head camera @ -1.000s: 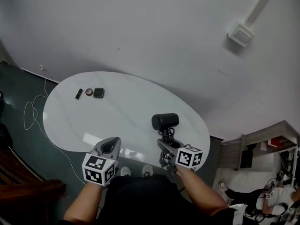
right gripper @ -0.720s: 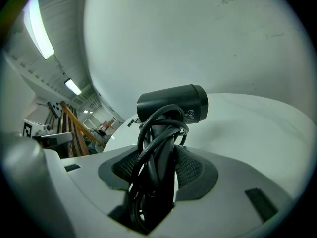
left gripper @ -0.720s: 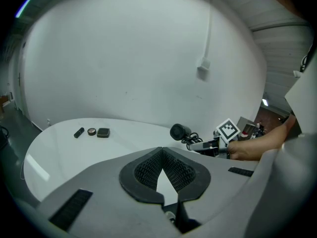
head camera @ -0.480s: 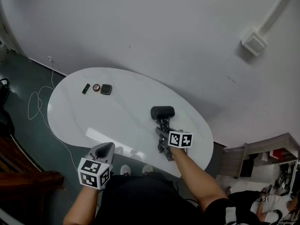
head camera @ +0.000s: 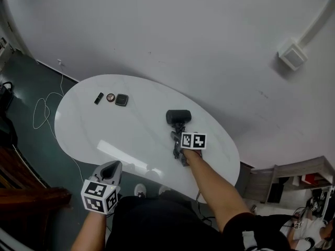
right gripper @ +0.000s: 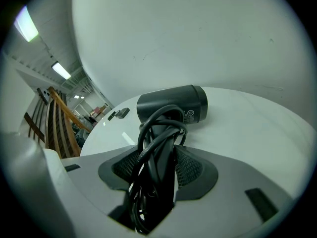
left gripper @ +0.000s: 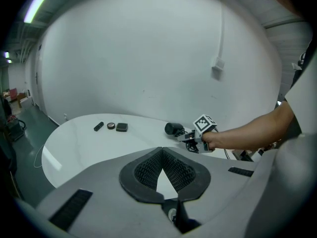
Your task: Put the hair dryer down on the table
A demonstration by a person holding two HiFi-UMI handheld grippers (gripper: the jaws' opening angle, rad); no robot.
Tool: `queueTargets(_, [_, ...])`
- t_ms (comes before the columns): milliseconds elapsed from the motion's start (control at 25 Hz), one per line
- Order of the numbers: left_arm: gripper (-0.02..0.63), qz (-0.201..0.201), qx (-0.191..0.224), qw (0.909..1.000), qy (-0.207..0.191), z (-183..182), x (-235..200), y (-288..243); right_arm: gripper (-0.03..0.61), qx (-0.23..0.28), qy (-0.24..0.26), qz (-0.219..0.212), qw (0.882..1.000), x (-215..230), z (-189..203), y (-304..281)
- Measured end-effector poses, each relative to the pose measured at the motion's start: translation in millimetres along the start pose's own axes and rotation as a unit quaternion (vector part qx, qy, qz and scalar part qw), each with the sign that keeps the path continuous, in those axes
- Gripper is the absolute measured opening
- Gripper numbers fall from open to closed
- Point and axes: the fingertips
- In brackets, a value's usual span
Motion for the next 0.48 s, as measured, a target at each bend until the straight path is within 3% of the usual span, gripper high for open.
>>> queueTargets(480, [0.011, -0.023, 0.0, 0.9997, 0.009, 2.2, -7.6, 10.8, 0.199, -0.01, 0.034, 0.026, 0.999, -2.9, -23.7, -51.0])
Point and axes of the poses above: the fingertips, and each gripper's own axes: y backward along the fingers, x to its right, z out of its underside, and after that the axes turned 10 degrees about x, right-handed
